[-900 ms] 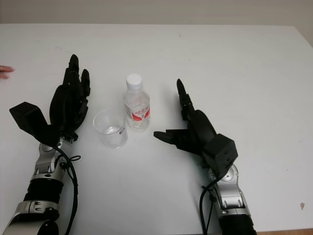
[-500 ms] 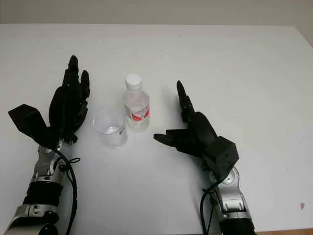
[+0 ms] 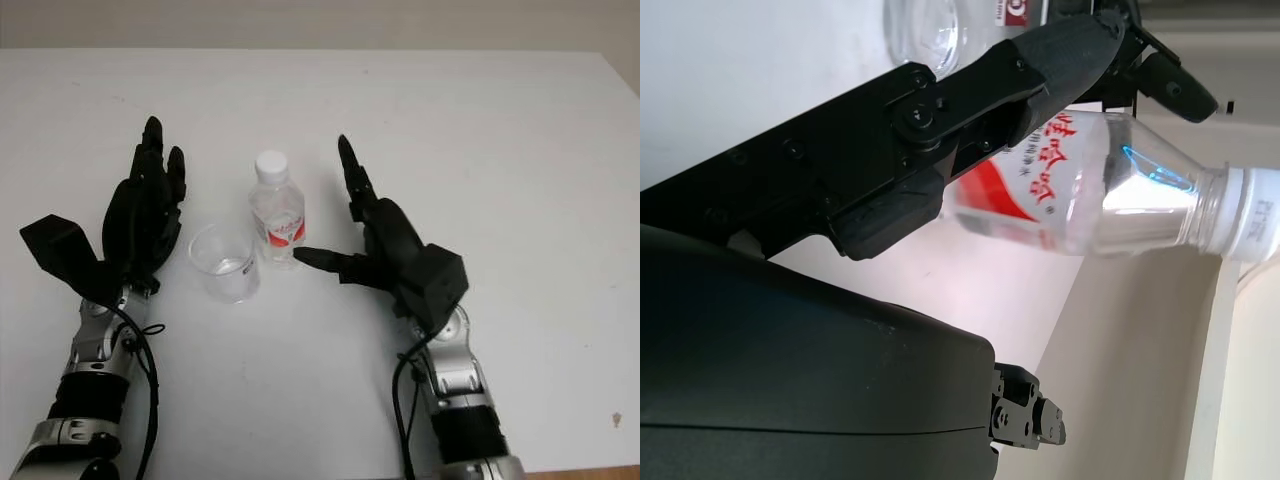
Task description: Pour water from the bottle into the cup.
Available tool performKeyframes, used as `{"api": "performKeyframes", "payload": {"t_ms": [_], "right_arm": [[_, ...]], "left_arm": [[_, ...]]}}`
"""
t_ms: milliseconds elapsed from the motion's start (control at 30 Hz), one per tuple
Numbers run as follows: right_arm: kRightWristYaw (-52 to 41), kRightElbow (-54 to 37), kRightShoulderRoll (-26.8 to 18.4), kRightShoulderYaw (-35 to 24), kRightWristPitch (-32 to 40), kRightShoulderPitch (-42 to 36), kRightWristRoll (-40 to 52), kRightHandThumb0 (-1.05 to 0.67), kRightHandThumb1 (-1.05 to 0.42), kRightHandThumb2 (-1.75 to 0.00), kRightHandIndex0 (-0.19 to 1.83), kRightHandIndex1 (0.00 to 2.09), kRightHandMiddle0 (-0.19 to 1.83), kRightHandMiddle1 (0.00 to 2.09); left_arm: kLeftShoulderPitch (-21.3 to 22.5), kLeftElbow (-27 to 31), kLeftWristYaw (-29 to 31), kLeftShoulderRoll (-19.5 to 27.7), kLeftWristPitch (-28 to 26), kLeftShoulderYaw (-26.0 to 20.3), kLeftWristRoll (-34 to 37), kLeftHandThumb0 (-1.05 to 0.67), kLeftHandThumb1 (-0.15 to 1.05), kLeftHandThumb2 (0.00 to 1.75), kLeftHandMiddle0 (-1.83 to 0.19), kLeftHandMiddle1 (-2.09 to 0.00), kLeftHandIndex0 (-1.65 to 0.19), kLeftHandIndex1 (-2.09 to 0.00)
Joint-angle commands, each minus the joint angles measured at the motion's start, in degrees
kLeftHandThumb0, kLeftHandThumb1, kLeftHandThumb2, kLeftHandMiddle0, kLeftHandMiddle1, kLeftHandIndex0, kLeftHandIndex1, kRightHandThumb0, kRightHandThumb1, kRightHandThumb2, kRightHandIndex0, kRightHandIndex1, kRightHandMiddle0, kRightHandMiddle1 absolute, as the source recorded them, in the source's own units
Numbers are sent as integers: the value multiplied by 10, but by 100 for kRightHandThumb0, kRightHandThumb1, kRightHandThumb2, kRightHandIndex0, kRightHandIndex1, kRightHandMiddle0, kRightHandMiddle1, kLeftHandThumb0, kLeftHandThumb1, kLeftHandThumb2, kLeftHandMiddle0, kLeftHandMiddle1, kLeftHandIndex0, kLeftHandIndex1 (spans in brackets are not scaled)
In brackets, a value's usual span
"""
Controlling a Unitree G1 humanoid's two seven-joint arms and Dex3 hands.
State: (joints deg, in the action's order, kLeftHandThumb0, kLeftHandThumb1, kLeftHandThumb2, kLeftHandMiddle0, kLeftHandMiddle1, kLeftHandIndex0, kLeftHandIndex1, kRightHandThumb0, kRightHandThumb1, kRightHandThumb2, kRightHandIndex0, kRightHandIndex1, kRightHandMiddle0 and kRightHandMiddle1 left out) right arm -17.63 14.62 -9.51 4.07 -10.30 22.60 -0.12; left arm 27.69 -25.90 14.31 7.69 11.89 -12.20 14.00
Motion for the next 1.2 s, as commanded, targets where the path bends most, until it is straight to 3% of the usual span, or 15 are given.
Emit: {"api": "performKeyframes", "payload": {"t_ms": [0,633,1167], "right_arm": [[-4,20,6,3,-4,20,2,-101,-86,-5,-19,0,-19,0],[-23,91,21,18,-37,62,-2,-100,-86,-5,-19,0,-19,0],[-50,125,49,16,-69,85,22,-83,-81,-5,-19,0,-19,0]], "left_arm": [[-6,9,0,-1,6,-2,4,-83,105,68,19,-3,19,0],[-8,9,-1,-3,8,0,6,-81,105,70,19,-3,19,0],[-11,7,-10,-7,16,3,2,-82,105,70,19,-3,19,0]]}}
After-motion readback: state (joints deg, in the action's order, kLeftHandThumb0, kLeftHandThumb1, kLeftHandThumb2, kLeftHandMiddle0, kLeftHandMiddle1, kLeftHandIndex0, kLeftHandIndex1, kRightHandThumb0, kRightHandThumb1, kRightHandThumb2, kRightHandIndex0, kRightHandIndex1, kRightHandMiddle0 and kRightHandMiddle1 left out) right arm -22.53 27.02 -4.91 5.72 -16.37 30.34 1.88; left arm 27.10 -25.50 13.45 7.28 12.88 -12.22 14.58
